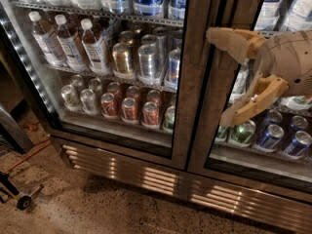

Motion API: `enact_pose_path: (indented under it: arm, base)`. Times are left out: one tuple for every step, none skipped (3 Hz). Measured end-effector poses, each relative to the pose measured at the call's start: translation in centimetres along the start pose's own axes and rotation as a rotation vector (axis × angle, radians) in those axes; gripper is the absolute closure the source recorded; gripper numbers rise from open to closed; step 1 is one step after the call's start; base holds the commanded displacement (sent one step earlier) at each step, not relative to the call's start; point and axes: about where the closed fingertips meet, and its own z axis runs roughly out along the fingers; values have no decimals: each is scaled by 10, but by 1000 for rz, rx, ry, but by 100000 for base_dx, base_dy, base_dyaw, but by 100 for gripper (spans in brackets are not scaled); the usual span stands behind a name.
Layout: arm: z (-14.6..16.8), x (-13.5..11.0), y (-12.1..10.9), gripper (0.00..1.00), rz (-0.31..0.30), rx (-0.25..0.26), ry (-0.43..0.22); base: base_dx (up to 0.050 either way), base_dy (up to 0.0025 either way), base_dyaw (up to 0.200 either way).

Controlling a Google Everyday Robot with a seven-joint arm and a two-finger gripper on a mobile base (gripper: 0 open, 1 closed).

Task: Open left fridge door

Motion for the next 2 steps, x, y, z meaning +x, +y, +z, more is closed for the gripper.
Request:
enact_pose_path:
  arm:
    - [0,0,0,0,0,0,0]
    - [-1,-2,-21,0,28,31,30]
  base:
    - [0,0,0]
    - [0,0,0]
